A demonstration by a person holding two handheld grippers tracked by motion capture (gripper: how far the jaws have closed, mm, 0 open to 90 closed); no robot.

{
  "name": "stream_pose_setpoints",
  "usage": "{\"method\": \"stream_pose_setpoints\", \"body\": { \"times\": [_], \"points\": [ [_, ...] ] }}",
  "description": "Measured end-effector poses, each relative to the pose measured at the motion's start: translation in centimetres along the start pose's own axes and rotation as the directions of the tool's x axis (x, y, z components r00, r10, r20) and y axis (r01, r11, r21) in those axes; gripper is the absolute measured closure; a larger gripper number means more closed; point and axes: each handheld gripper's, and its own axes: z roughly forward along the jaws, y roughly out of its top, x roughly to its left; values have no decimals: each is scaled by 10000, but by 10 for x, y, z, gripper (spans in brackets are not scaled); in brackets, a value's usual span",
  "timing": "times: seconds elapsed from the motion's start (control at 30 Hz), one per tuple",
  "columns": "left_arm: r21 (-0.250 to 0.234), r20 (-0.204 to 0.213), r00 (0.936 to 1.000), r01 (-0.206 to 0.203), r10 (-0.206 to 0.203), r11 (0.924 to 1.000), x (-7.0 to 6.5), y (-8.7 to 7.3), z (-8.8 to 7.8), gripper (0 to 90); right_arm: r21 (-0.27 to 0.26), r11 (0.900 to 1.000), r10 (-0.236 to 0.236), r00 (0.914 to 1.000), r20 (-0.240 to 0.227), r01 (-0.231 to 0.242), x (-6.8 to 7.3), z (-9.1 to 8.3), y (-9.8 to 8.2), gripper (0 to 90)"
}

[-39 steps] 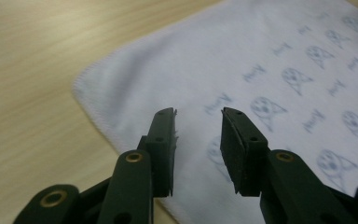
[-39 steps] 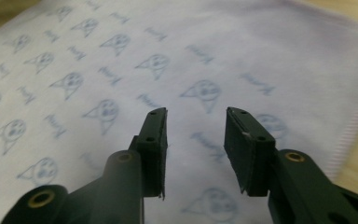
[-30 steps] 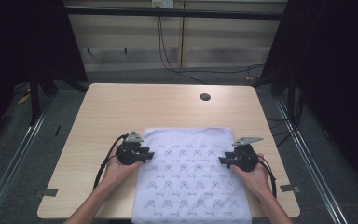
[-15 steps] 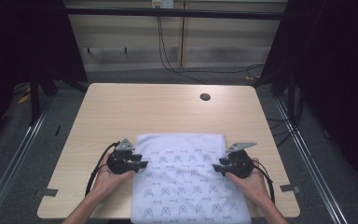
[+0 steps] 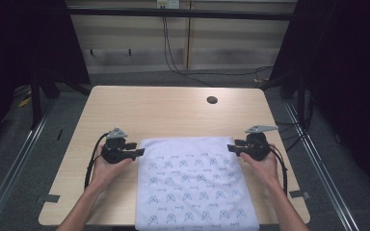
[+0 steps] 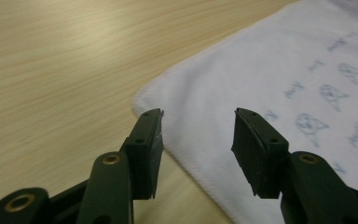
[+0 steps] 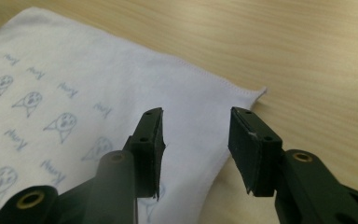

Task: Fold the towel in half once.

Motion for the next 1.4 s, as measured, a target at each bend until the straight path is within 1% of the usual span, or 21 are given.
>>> {"method": "stream_pose_setpoints", "body": {
  "times": [0.07,0.1,0.13,0.27,0.33,0.4,0.5,0.63,0.7,0.73,0.77,0.8,0.83,0.87,0.9,0.97,1.0,1.1,1.17,1.27,1.4],
  "points": [
    [191,33,10000,-3,2,9998,7,2,4,527,122,9999,14,10000,97,-15,-5,4,3,555],
    [143,-104,9998,185,-184,9997,11,3,6,533,184,9998,41,9999,130,-43,-9,7,5,555],
    [93,-54,9995,319,-318,9994,13,4,7,533,294,9995,61,9997,232,-68,-13,11,6,555],
    [227,-181,9985,515,-511,9984,25,2,13,533,373,9985,394,9987,333,-406,-22,23,6,556],
    [263,-78,9978,660,-658,9975,28,1,17,517,459,9975,532,9981,318,-547,-25,30,6,555],
    [325,-130,9978,656,-652,9973,28,0,20,496,636,9967,478,9974,542,-513,-26,39,7,550],
    [384,0,9991,418,-419,9984,24,1,25,490,685,9964,456,9972,595,-497,-26,49,9,550],
    [190,14,9996,284,-284,9994,20,3,31,481,727,9967,291,9958,873,-355,-24,57,12,561],
    [217,44,9999,113,-114,9997,15,4,35,481,792,9968,41,9947,1029,-123,-22,59,14,599],
    [275,39,10000,-13,12,9996,13,5,36,497,818,9966,-54,9944,1060,-33,-20,60,14,649],
    [212,73,10000,54,-56,9998,11,5,37,513,816,9966,8,9950,999,-89,-19,60,15,699],
    [164,619,9973,374,-384,9992,11,5,38,541,815,9967,-27,9961,884,-45,-19,61,15,757],
    [143,505,9986,135,-142,9998,8,4,39,585,857,9963,-13,9972,747,-51,-19,61,15,792],
    [252,-14,9988,-484,484,9985,3,5,40,636,862,9962,40,9976,693,-100,-19,61,15,831],
    [335,38,9987,-502,501,9982,3,5,40,691,842,9962,172,9981,583,-221,-18,60,14,860],
    [330,314,9995,-101,91,9994,6,5,40,837,896,9956,238,9989,413,-274,-18,59,13,872],
    [244,436,9989,135,-146,9996,8,4,40,865,896,9953,358,9991,248,-379,-19,57,13,875],
    [77,637,9975,292,-296,9995,11,5,35,875,513,9973,541,9983,-194,-531,-18,47,17,879],
    [-261,792,9963,361,-339,9990,14,11,26,875,202,9991,381,9985,-396,-374,-17,37,23,879],
    [-889,774,9968,284,-215,9956,17,29,6,875,-424,9984,350,9971,-682,-379,-16,19,39,880],
    [-1722,715,9973,273,-151,9847,21,58,-19,875,-1289,9911,232,9959,-873,-344,-13,-6,66,881]
  ]
}}
